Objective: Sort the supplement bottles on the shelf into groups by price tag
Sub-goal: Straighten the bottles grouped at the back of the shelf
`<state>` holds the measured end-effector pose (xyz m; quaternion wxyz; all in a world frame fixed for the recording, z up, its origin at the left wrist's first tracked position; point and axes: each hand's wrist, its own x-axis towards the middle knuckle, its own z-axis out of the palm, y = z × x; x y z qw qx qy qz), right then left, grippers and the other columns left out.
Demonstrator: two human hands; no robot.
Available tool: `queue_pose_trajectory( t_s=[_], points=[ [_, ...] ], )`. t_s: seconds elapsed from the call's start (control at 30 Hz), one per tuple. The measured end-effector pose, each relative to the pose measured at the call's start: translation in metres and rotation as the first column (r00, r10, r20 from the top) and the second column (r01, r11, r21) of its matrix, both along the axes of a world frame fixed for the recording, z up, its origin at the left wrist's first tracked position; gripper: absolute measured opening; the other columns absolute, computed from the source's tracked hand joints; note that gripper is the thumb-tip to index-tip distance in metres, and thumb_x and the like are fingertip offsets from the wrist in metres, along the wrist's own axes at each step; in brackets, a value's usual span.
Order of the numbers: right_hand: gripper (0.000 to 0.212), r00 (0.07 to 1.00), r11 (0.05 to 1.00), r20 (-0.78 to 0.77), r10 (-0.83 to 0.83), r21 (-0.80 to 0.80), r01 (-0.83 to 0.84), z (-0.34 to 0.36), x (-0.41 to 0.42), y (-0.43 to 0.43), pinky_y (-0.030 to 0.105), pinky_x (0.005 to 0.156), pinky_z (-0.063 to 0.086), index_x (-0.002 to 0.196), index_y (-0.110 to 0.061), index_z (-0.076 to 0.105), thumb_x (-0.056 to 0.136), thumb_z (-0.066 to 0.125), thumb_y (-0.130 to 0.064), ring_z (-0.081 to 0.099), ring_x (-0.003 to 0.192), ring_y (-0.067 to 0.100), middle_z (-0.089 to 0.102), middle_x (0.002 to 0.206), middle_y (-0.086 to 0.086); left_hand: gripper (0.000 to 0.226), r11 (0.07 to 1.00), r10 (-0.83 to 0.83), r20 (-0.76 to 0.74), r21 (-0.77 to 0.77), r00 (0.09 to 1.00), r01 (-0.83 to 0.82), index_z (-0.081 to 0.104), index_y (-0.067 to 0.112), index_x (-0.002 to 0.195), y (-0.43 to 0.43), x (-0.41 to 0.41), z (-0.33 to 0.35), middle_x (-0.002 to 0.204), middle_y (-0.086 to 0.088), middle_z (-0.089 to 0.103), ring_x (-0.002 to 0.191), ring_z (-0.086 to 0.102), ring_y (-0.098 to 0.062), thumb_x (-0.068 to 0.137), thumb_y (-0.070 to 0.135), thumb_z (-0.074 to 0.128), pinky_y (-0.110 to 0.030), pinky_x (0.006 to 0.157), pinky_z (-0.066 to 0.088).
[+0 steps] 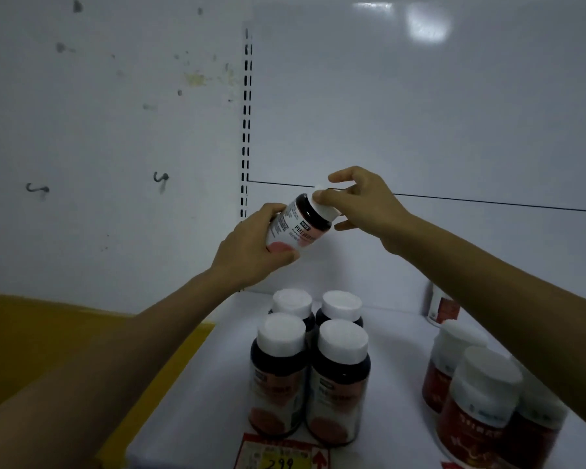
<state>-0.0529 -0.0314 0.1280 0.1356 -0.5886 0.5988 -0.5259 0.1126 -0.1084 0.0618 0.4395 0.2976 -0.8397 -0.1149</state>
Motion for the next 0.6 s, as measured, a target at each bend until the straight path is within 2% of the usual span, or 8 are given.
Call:
queue_pose_trajectory(
  t_s=[0.13, 0.23, 0.33, 0.43, 0.6],
  points=[
    [0.046, 0.987, 0.994, -0.158, -0.04, 0.089, 0.055, -0.008, 0.007, -0.016, 0.028, 0.073, 0.056, 0.127, -0.021, 0.049, 0.085, 0.065, -0.034, 0.062, 0.095, 0.019, 0.06, 0.112, 0.006, 0.064, 0.994, -0.102, -0.011, 0.044, 0.995, 0.102, 0.044, 0.025, 0.124, -0.034, 0.003, -0.016, 0.108, 0.007, 0.06, 0.093, 0.061, -0.014, 0.07, 0.029, 0.078, -0.04, 0.08, 0.055],
    [0.043, 0.952, 0.984, -0.297, -0.075, 0.13, 0.118, -0.016, 0.016, -0.025, 0.025, 0.072, 0.052, 0.123, -0.021, 0.054, 0.084, 0.065, -0.035, 0.06, 0.093, 0.016, 0.06, 0.109, 0.003, 0.066, 0.977, -0.177, -0.023, 0.113, 0.984, 0.178, 0.044, 0.023, 0.126, -0.05, 0.004, -0.034, 0.111, 0.005, 0.059, 0.098, 0.06, -0.016, 0.07, 0.029, 0.079, -0.034, 0.083, 0.054],
    [0.036, 0.926, 0.965, -0.368, -0.084, 0.202, 0.167, -0.02, 0.025, -0.032, 0.02, 0.063, 0.046, 0.115, -0.019, 0.059, 0.083, 0.066, -0.035, 0.059, 0.086, 0.011, 0.06, 0.103, -0.001, 0.069, 0.949, -0.246, -0.022, 0.196, 0.969, 0.246, 0.043, 0.023, 0.128, -0.061, 0.006, -0.055, 0.116, 0.005, 0.058, 0.102, 0.057, -0.013, 0.069, 0.032, 0.079, -0.029, 0.085, 0.05],
    [0.031, 0.91, 0.926, -0.406, -0.085, 0.304, 0.222, -0.024, 0.034, -0.04, 0.016, 0.055, 0.043, 0.109, -0.017, 0.061, 0.083, 0.067, -0.034, 0.059, 0.078, 0.008, 0.061, 0.098, -0.001, 0.069, 0.901, -0.327, -0.059, 0.281, 0.943, 0.33, 0.044, 0.024, 0.127, -0.067, 0.008, -0.074, 0.117, 0.007, 0.059, 0.102, 0.057, -0.01, 0.068, 0.033, 0.079, -0.018, 0.082, 0.045],
    [0.035, 0.872, 0.854, -0.479, -0.099, 0.409, 0.321, -0.036, 0.04, -0.055, 0.028, 0.068, 0.052, 0.106, -0.011, 0.064, 0.082, 0.067, -0.037, 0.069, 0.084, 0.02, 0.069, 0.099, 0.006, 0.063, 0.811, -0.432, -0.111, 0.387, 0.895, 0.439, 0.045, 0.021, 0.127, -0.066, 0.009, -0.098, 0.109, 0.014, 0.053, 0.098, 0.051, -0.003, 0.072, 0.026, 0.077, -0.005, 0.071, 0.037]
  ],
)
